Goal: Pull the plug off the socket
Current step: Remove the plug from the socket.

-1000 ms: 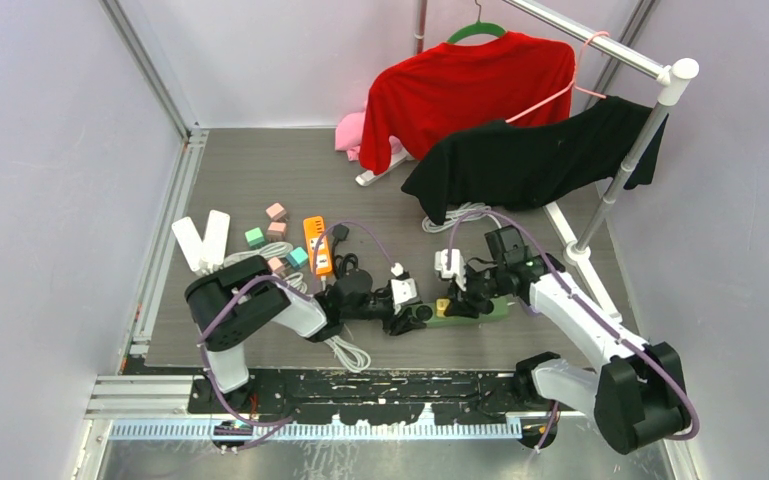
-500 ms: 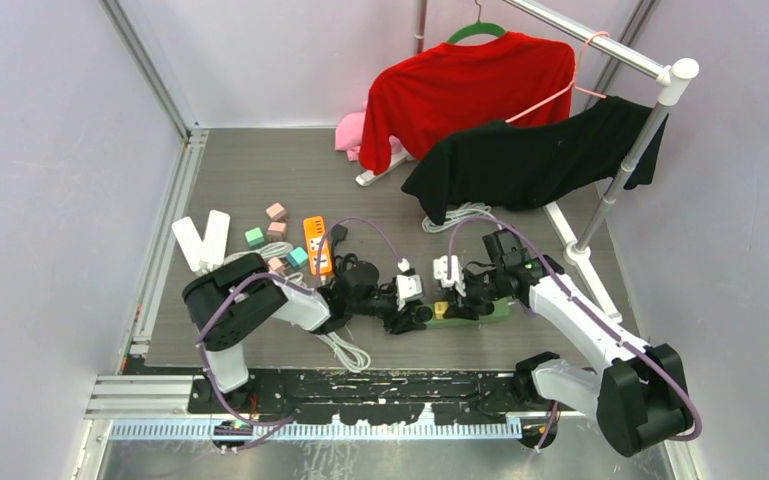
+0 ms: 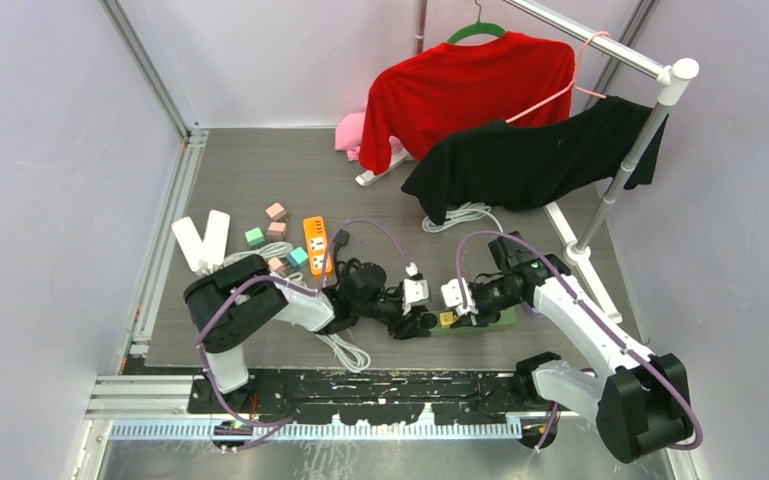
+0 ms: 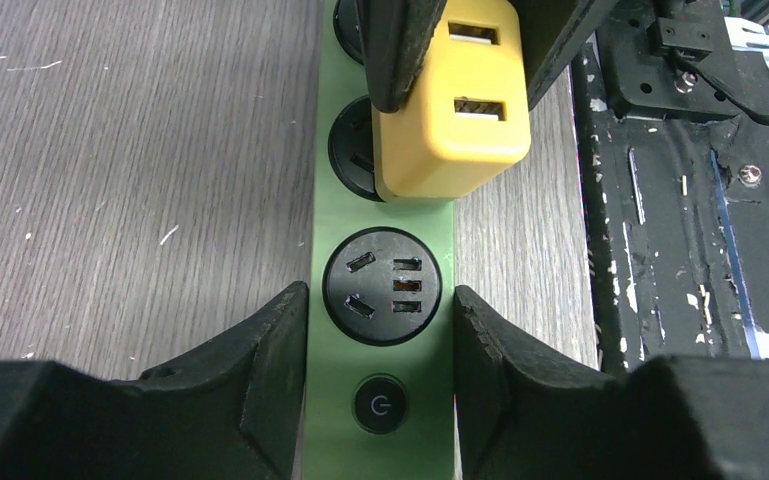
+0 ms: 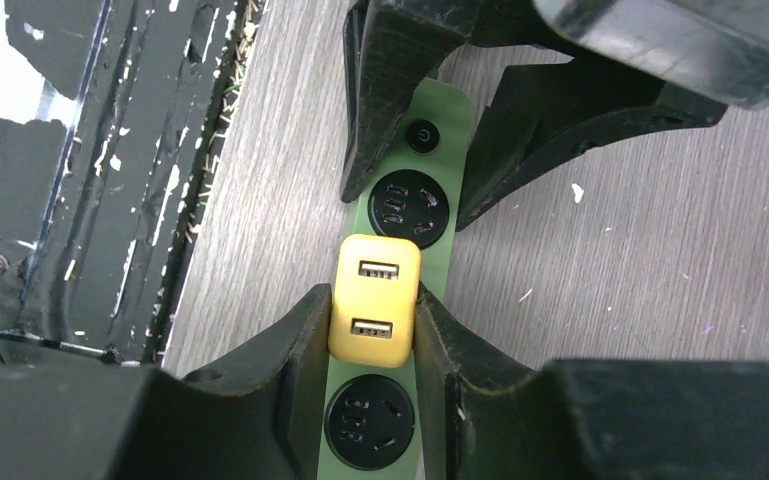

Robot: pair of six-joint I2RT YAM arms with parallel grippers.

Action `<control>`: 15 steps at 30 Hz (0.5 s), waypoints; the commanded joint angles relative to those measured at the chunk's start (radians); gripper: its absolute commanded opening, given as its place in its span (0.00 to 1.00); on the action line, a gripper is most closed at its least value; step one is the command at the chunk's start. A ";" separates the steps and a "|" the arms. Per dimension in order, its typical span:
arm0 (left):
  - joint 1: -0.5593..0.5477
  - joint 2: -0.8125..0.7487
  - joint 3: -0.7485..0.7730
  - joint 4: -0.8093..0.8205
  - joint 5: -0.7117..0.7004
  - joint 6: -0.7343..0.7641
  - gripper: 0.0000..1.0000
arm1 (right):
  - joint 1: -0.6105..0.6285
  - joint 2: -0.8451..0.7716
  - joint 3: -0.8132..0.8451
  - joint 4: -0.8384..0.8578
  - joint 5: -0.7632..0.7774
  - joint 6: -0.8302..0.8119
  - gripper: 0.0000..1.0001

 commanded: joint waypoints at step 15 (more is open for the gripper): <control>0.036 0.021 -0.006 -0.203 -0.117 0.006 0.00 | -0.014 -0.033 0.076 -0.248 -0.166 -0.079 0.01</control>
